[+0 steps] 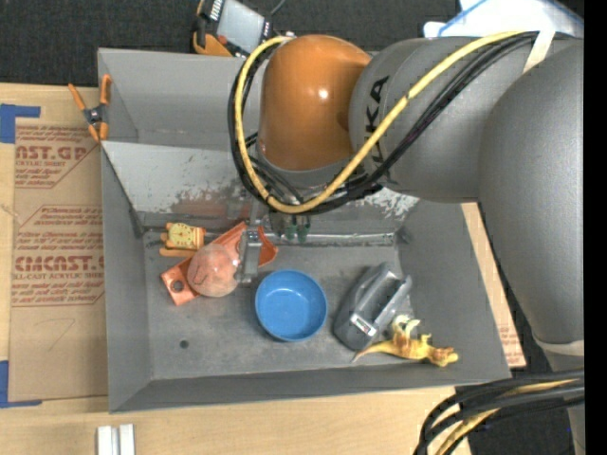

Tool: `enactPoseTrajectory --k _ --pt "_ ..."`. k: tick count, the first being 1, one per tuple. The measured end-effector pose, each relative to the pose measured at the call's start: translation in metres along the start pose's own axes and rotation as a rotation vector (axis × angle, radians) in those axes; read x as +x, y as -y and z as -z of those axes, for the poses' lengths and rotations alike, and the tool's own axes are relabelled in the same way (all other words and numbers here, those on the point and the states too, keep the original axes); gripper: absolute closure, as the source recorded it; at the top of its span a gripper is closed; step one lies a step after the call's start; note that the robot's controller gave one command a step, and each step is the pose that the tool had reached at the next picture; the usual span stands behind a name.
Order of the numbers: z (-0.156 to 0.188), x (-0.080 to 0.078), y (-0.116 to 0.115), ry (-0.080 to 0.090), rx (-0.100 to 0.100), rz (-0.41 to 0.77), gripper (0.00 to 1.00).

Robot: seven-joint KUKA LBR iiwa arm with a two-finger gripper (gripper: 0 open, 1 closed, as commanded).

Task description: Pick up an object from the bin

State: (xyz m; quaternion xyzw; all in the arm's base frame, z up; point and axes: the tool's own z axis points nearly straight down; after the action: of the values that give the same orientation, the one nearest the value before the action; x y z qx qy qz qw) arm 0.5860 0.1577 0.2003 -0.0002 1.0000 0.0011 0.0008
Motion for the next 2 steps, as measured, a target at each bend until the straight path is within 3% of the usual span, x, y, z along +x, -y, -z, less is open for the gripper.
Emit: enactPoseTrajectory --k 1,2 --pt "0.0 0.0 0.0 0.0 0.0 0.0 0.0" --pt "-0.057 -0.003 -0.012 -0.004 0.0 0.002 0.0"
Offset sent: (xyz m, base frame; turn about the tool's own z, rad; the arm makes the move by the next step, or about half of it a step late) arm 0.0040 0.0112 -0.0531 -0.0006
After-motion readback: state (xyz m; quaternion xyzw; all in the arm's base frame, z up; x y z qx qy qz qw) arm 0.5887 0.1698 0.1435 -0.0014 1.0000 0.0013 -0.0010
